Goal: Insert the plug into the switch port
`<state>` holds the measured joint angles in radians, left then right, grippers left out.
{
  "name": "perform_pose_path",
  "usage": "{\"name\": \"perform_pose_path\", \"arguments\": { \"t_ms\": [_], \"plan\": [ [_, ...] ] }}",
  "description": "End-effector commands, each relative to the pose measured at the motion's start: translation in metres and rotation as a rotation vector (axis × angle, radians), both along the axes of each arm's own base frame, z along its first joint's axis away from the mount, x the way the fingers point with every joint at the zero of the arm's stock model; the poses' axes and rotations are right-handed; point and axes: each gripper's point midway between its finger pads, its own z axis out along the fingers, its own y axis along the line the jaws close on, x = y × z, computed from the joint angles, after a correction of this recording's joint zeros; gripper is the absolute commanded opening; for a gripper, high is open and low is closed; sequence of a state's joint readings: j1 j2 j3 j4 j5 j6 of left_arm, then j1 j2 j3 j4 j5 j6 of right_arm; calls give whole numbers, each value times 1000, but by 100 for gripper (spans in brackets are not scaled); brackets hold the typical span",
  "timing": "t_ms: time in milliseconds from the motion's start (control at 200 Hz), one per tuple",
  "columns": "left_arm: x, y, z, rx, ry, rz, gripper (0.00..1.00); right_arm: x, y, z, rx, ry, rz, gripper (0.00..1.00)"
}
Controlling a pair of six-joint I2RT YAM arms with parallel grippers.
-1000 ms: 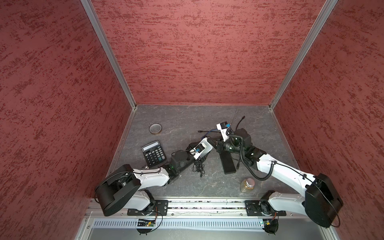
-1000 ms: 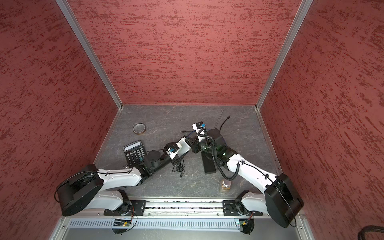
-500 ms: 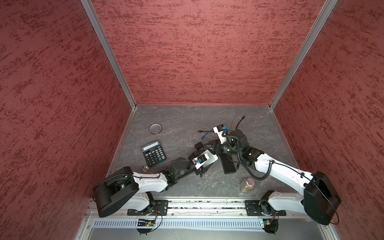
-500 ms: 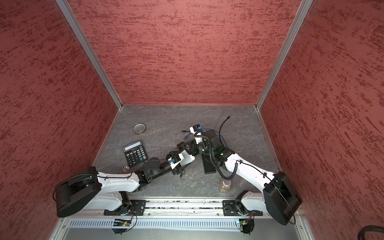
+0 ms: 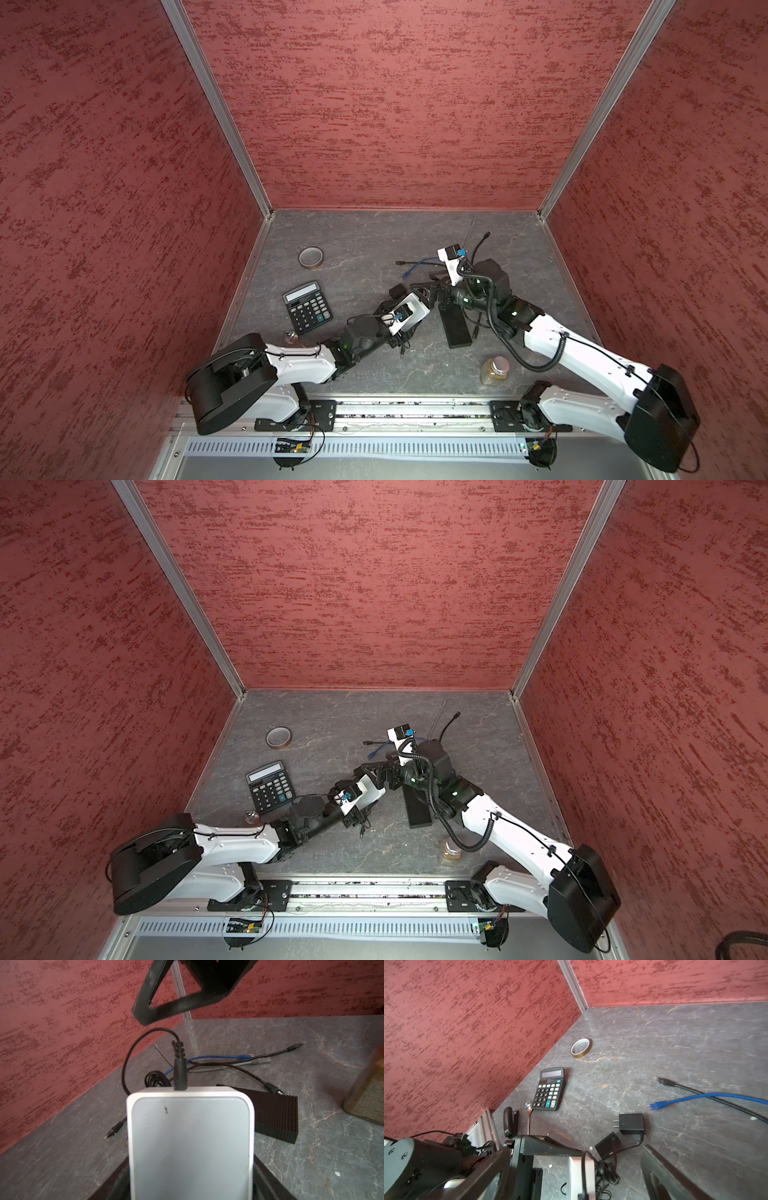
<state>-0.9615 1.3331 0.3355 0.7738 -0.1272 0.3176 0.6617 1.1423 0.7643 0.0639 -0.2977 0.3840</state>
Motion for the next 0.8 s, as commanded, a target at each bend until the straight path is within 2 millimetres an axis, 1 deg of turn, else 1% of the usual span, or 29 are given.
{"name": "perform_pose_path", "arguments": {
  "t_ms": [0, 90, 130, 140, 185, 200, 306, 391, 541, 641, 791],
  "plan": [
    [12, 4, 4, 13, 42, 87, 43, 14, -17, 7, -25, -38, -116, 99],
    [18, 7, 2, 37, 99, 141, 43, 20, -30, 2, -56, -43, -190, 99],
    [23, 7, 5, 24, 124, 176, 41, 22, -35, 0, -71, -48, -220, 99],
    [23, 9, 1, 39, 141, 188, 41, 23, -37, 0, -74, -50, -230, 99],
    [27, 9, 4, 31, 177, 223, 40, 25, -44, -2, -89, -52, -263, 99],
    [28, 9, 2, 37, 192, 232, 40, 26, -46, -3, -96, -53, -274, 99],
    [33, 8, 3, 27, 271, 287, 40, 30, -59, -8, -133, -52, -340, 99],
    [37, 10, -1, 27, 325, 324, 41, 31, -67, -11, -147, -53, -373, 99],
    [38, 10, -11, 16, 449, 335, 43, 30, -79, -11, -153, -64, -420, 99],
    [35, 7, -16, 43, 488, 323, 43, 29, -85, -12, -161, -72, -438, 99],
    [33, 2, -25, 58, 545, 316, 43, 29, -91, -23, -199, -59, -453, 99]
  ]
}}
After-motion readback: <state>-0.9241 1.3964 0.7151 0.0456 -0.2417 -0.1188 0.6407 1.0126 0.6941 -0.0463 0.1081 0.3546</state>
